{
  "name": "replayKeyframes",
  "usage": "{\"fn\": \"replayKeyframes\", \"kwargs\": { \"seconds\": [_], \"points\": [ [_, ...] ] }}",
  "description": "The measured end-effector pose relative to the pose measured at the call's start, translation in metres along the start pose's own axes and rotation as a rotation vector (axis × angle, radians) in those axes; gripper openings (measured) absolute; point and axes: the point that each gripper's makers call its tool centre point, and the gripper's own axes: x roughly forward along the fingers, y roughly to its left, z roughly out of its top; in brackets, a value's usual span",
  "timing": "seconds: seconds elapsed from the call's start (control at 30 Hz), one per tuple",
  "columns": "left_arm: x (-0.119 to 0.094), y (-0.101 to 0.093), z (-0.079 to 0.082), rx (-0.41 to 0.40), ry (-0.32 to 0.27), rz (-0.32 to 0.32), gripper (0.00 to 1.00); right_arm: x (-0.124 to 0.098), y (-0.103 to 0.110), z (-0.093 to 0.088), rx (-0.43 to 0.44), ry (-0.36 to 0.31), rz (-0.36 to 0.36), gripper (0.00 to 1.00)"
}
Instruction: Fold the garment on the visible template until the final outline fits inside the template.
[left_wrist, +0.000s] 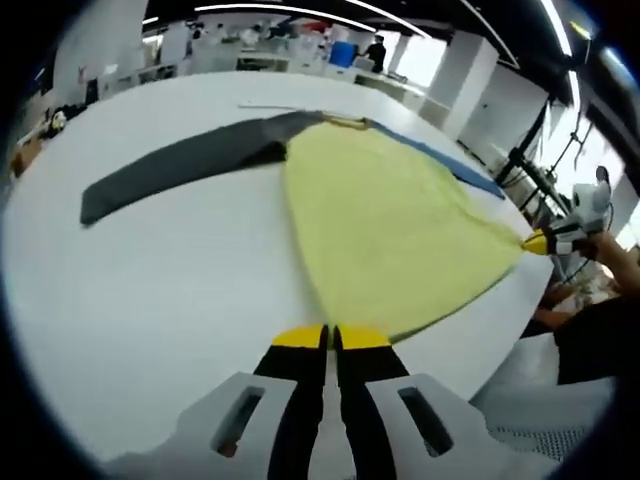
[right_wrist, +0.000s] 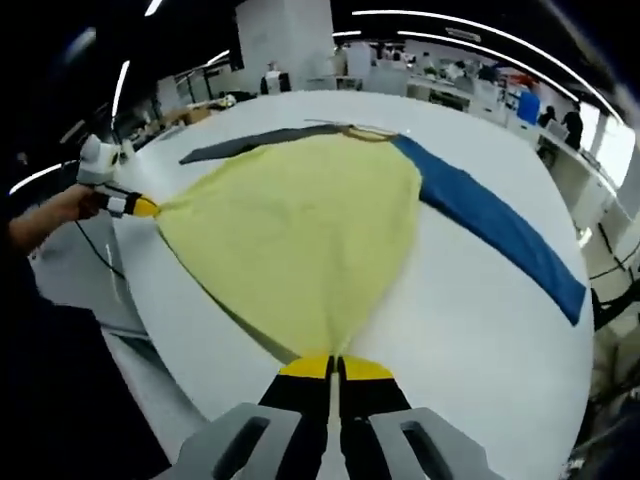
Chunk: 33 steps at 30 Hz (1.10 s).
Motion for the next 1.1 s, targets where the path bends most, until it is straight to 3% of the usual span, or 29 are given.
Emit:
{"fn": "replayKeyframes", "kwargs": {
  "seconds": [0.17,0.37,0.73,0.9,0.93,1.1],
  "points": [
    [0.002,-0.001,-0.01,0.001,0.032,0.003,0.01,0.006,0.0,-0.005,-0.021,0.017,-0.011,0.0],
    [0.001,0.0,-0.014,0.103,0.055,0.035,0.0,0.005,0.0,-0.006,-0.011,0.01,-0.009,0.0],
    [0.0,0.0,-0.017,0.1,0.061,0.046,0.0,0.004,-0.002,-0.012,0.1,-0.001,0.01,0.0],
    [-0.001,-0.002,-0.016,0.116,0.054,0.044,0.01,0.005,-0.002,-0.012,0.105,-0.022,0.024,0.0],
    [-0.002,-0.002,-0.015,0.115,0.055,0.042,0.01,0.005,-0.003,-0.011,0.142,-0.035,0.022,0.0],
    [-0.006,0.0,0.002,0.113,-0.02,0.025,0.19,-0.004,-0.01,0.003,0.231,-0.131,0.038,0.32]
  ]
}}
